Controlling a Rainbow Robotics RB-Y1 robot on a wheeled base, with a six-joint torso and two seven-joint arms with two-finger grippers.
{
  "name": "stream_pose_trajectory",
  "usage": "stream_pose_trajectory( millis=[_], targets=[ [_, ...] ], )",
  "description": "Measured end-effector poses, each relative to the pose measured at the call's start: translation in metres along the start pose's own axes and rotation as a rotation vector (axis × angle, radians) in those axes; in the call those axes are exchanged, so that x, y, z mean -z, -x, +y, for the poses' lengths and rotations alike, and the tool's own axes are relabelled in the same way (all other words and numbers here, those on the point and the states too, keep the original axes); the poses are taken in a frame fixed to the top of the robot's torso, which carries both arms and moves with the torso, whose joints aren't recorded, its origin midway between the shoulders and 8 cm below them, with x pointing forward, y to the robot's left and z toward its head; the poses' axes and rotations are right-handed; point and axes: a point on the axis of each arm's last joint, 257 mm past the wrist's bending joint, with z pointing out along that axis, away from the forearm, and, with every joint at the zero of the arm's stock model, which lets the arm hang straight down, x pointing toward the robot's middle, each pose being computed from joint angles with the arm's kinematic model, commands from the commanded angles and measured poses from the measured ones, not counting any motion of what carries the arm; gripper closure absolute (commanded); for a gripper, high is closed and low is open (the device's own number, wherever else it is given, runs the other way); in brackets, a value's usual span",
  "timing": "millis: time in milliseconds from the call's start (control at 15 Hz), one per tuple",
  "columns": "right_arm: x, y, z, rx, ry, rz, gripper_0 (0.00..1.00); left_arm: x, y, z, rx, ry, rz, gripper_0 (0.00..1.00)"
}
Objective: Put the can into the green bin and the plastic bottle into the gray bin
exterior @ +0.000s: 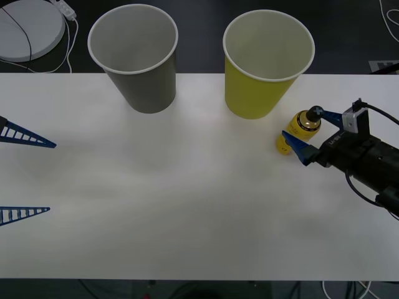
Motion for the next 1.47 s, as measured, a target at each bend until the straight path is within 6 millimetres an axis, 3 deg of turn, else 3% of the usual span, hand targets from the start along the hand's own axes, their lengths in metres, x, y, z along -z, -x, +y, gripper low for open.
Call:
stream_pose_trajectory(
  millis=[400,467,533,600,1467],
  targets=[
    [-0.005,-0.004,-0.002,-0.003,0.0,0.009,0.0,0.0,0.0,0.0,0.0,0.0,0.0,0.0],
    [-0.006,-0.004,-0.002,-0.003,0.001,0.01,0.29,0.0,0.0,0.0,0.0,0.0,0.0,0.0],
    [-0.006,-0.004,-0.002,-0.003,0.002,0.01,0.94,0.0,0.0,0.0,0.0,0.0,0.0,0.0],
    [-0.006,-0.004,-0.002,-0.003,0.001,0.009,1.0,0.0,0.0,0.0,0.0,0.0,0.0,0.0],
    [-0.007,0.006,0.004,-0.015,0.024,-0.014,1.0,0.0,0.0,0.0,0.0,0.0,0.0,0.0]
  ],
)
